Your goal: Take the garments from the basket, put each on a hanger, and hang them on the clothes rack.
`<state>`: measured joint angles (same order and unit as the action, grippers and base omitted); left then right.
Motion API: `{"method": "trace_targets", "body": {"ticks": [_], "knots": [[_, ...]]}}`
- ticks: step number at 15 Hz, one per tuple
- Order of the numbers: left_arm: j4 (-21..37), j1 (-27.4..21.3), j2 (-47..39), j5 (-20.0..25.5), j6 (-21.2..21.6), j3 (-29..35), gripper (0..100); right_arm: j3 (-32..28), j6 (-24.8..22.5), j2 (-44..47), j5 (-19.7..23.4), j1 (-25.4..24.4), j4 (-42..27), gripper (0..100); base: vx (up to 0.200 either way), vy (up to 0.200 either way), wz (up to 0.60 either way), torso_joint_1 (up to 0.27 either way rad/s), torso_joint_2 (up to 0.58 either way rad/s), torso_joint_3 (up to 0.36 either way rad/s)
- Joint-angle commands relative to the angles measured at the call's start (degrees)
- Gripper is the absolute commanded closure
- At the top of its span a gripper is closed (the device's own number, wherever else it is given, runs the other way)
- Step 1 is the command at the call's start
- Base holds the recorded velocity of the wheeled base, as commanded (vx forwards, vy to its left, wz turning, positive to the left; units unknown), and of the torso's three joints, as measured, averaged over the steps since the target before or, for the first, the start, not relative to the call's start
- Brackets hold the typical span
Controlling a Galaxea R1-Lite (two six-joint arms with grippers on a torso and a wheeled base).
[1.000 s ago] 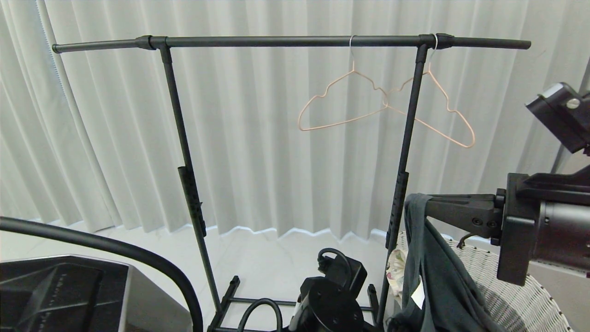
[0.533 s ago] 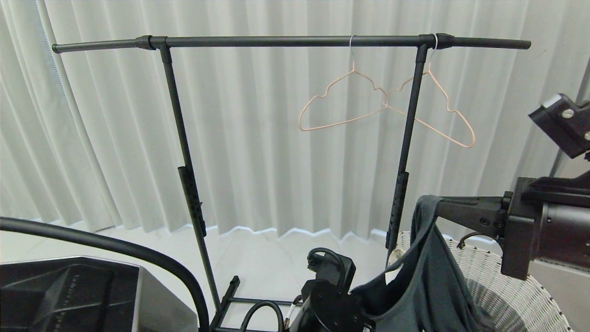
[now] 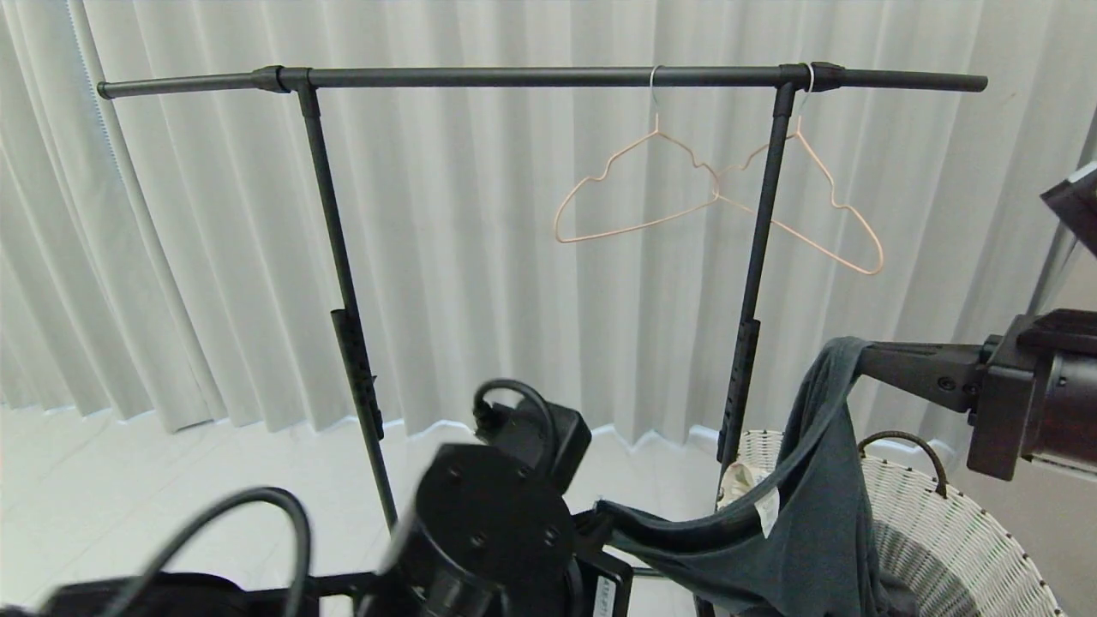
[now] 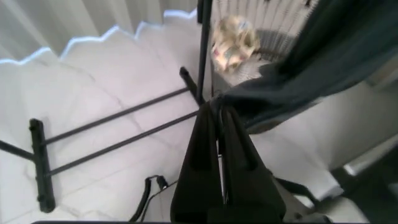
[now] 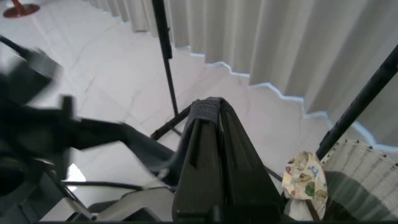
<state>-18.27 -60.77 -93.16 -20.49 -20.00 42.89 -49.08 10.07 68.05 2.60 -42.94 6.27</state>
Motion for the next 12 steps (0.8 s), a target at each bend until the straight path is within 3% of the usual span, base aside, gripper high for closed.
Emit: {"method": "trace_targets", "body": {"ticks": [1, 4, 5, 8, 12], "knots": [[14.41, -0.23, 14.23, -0.07, -0.03, 12.84, 100, -0.93, -0.58, -1.16, 0.22, 0.04, 0.15, 100, 0.000, 0.000, 0.00, 0.000, 0.00, 0.000], [23.90, -0.14, 16.52, -0.34, 0.76, 22.06, 100, -3.48, -1.46, -2.13, 0.30, 0.04, 0.06, 100, 0.000, 0.000, 0.00, 0.000, 0.00, 0.000], [25.04, -0.05, 16.87, -0.69, 3.57, 24.17, 100, -4.89, -1.46, -2.22, 0.30, 0.04, 0.06, 100, 0.000, 0.000, 0.00, 0.000, 0.00, 0.000], [25.04, 0.04, 17.05, -2.53, 11.13, 25.49, 100, -8.14, -1.54, -2.04, 0.22, 0.13, -0.03, 100, 0.000, 0.000, 0.00, 0.000, 0.00, 0.000], [25.22, 0.30, 15.64, -2.80, 11.92, 31.64, 100, -8.75, -2.25, -2.92, 0.13, 0.13, 0.06, 100, 0.000, 0.000, 0.00, 0.000, 0.00, 0.000]]}}
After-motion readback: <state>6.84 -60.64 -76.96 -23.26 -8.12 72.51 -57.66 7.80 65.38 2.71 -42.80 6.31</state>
